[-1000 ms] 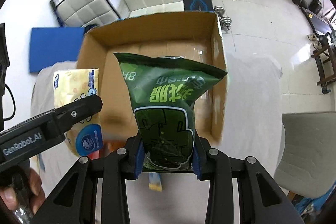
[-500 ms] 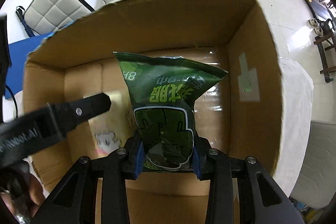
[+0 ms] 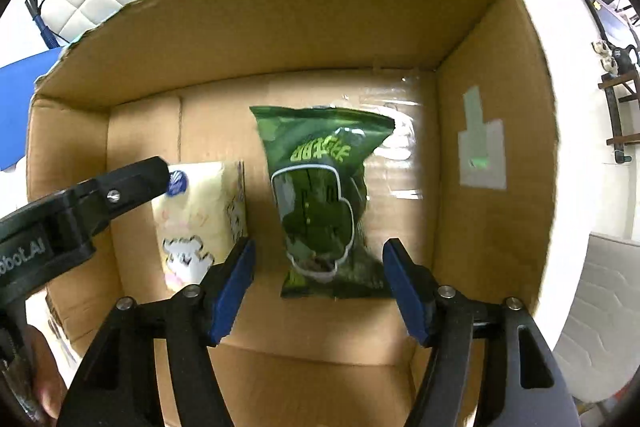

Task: Organize soft objects
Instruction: 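Carry both packs into the box and open both grippers to release, then grasp the red wafer pack with left gripper while right gripper grasps lilac sock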

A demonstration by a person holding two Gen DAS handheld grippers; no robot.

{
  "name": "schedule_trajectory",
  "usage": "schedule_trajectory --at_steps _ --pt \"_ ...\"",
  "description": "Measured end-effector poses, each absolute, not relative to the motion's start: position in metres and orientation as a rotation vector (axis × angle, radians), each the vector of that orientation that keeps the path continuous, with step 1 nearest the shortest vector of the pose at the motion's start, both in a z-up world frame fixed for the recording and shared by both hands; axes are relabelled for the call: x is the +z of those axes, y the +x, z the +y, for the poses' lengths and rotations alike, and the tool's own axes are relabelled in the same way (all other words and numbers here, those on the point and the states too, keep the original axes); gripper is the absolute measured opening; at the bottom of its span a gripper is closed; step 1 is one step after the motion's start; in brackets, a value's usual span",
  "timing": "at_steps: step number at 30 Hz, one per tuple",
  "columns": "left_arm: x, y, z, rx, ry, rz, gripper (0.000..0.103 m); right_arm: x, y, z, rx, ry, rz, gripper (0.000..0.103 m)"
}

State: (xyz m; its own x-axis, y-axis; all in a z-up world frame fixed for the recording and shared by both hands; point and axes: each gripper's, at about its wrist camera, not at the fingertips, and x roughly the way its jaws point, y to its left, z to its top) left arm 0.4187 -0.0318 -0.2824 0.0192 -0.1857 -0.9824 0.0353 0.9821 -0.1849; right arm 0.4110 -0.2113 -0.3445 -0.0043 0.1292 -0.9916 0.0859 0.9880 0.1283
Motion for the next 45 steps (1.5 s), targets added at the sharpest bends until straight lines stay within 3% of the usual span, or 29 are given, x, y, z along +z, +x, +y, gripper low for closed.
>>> schedule_trajectory --at_steps 3,5,8,10,35,40,45 --pt "-0.262 0.405 -0.026 -0.149 -0.052 1.485 0.075 -0.327 0.398 -0.208 0.025 0.143 1.549 0.070" --pt "-0.249 0.391 -0.022 -0.140 -0.015 1.448 0.094 -0.315 0.386 -0.206 0.011 0.123 1.528 0.082" --pt "-0.232 0.369 -0.016 -0.130 0.031 1.401 0.097 -0.296 0.367 -0.202 0.007 0.123 1.491 0.098" --pt "-0.223 0.358 -0.010 -0.122 0.037 1.372 0.103 -0.285 0.354 -0.205 0.003 0.118 1.464 0.103" --pt "-0.107 0.217 0.005 -0.030 0.065 1.134 0.103 -0.161 0.206 -0.200 0.008 0.071 1.225 0.103" --pt "-0.135 0.209 0.028 0.043 0.054 1.194 0.103 -0.193 0.200 -0.231 -0.031 0.046 1.324 0.103" --pt "-0.204 0.200 0.057 0.111 -0.002 1.349 0.103 -0.280 0.203 -0.253 -0.035 0.045 1.494 0.103"
